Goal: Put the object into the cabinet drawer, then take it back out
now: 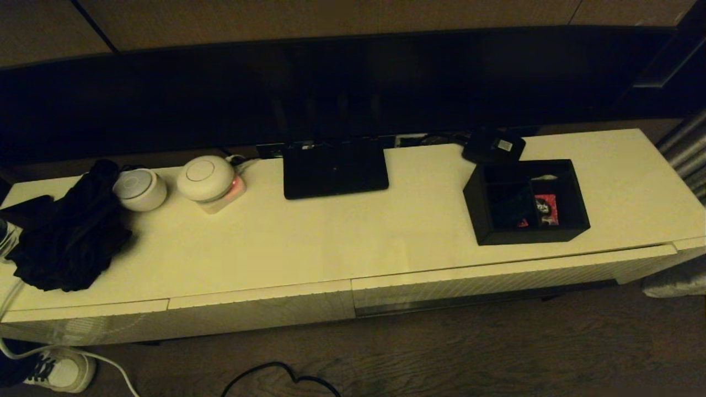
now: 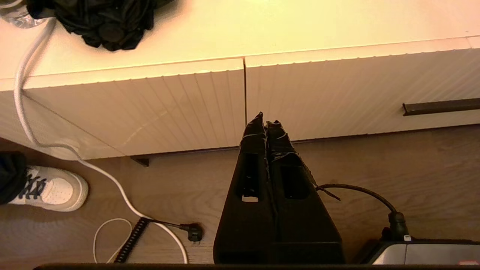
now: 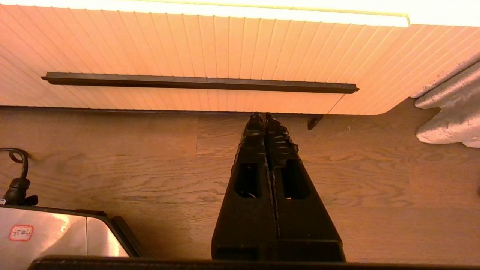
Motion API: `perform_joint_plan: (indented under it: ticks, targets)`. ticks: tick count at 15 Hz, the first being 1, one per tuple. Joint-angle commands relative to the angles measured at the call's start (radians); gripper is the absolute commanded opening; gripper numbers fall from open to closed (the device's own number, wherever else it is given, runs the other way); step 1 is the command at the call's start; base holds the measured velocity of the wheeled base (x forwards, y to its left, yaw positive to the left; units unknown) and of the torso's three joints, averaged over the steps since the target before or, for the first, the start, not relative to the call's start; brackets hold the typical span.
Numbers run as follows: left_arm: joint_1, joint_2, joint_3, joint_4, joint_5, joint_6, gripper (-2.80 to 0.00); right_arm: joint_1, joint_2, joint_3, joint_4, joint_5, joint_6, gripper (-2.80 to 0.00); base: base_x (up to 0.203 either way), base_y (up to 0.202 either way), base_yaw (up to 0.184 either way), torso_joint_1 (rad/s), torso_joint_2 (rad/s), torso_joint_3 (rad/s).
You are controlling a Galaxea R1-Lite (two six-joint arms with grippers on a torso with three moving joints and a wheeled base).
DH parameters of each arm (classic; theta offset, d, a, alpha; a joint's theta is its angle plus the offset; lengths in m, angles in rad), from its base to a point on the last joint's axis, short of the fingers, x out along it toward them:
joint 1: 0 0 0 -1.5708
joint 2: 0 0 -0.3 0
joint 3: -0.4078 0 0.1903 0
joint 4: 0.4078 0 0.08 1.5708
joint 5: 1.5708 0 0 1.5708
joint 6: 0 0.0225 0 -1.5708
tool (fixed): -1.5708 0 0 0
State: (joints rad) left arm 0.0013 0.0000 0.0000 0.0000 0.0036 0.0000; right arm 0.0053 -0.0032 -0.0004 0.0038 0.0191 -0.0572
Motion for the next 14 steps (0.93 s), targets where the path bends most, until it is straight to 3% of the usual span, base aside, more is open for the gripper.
perform_joint_plan:
  ticks: [1, 14]
  targets:
    - [0.0, 0.0, 0.003, 0.0, -0.001, 0.0, -2.8, 0.001, 0.002, 0.0, 0.007, 0.002, -0.004, -2.8, 0.0, 0.0, 0.0, 0.0, 0.0, 0.0]
    - [0.0, 0.0, 0.003, 0.0, 0.001, 0.0, -2.8, 0.001, 0.002, 0.0, 0.004, 0.001, -0.001, -2.8, 0.0, 0.0, 0.0, 0.0, 0.0, 0.0]
